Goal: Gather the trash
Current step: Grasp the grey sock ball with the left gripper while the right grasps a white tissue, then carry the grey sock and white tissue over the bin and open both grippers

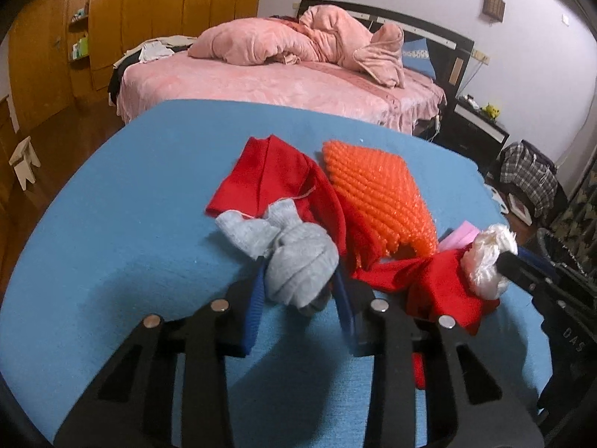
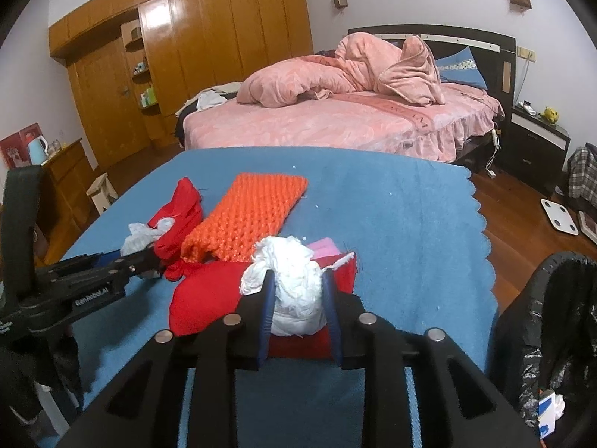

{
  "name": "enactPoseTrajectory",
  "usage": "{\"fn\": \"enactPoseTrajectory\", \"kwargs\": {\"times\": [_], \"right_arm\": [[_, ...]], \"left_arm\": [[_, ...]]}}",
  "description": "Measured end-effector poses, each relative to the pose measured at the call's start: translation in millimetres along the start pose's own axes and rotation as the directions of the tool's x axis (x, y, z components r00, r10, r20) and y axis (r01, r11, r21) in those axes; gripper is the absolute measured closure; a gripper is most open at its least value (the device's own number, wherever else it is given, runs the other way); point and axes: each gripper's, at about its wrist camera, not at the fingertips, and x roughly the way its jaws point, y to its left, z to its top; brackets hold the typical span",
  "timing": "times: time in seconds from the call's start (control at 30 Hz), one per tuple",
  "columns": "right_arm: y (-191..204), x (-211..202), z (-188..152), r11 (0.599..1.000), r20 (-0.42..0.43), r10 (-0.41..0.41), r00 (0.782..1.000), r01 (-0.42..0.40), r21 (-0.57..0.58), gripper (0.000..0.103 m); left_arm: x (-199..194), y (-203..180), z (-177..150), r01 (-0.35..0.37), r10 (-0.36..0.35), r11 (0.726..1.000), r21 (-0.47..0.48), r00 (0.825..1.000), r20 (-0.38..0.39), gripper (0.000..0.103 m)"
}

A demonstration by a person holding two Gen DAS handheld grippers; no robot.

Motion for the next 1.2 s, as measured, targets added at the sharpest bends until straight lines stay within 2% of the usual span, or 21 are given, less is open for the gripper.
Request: {"fn": "enactPoseTrajectory", "kwargs": {"times": [0.1, 0.3, 0.47, 0.57, 0.63, 0.67, 0.77, 0.93, 0.97, 1.2], "right_arm": [[-2, -6, -1, 1.0, 0.009, 0.011, 1.0, -0.011, 0.01, 0.061], [-5, -17, -3, 0.999, 0.022, 0.029, 0.999, -0.03, 0.027, 0.051], [-3, -14, -2, 1.0, 0.013, 0.023, 1.0, -0.024, 0.008, 0.051], [2, -7, 0, 1.0, -0.001, 0.018, 1.0, -0.018, -0.011, 0.051], [9, -1, -1, 0.999, -0.019, 0.003, 1.0, -0.004, -0.032, 0.054], [11, 5, -3, 0.999, -0.037, 0.001, 0.999, -0.003, -0.044, 0.06], [12, 15, -6, 0.999, -0.076, -0.006, 0.997, 0.003, -0.046, 0.067], [11, 6, -5, 0.999, -0.057, -0.002, 0.998, 0.0, -0.041, 0.075], [11, 4, -6, 0.999, -0.053, -0.001, 0.999, -0.001, -0.038, 0.08], [9, -21, 1, 1.0, -0.001, 0.015, 1.0, -0.015, -0.013, 0.08]], "left_arm": [[-13, -1, -5, 0.006, -0.006, 1.0, -0.001, 0.999, 0.039, 0.07], [-42, -10, -20, 0.02, -0.021, 1.0, 0.016, 0.997, 0.075, 0.07], [-44, -16, -28, 0.002, -0.006, 0.998, 0.059, 0.998, 0.062, 0.07], [-40, -14, -30, -0.002, -0.001, 0.999, 0.054, 0.999, 0.043, 0.07], [-40, -12, -30, 0.0, -0.002, 0.999, 0.042, 0.999, 0.039, 0.07], [-39, -10, -30, 0.001, -0.002, 0.999, 0.033, 0.999, 0.032, 0.07], [-37, -7, -30, 0.003, -0.004, 1.0, 0.019, 1.0, 0.024, 0.07], [-37, -6, -30, 0.004, -0.004, 1.0, 0.019, 1.0, 0.019, 0.07], [-38, -6, -30, 0.003, -0.003, 1.0, 0.02, 1.0, 0.022, 0.07], [-55, -17, -30, 0.003, -0.006, 0.999, 0.042, 0.997, 0.073, 0.07]]}}
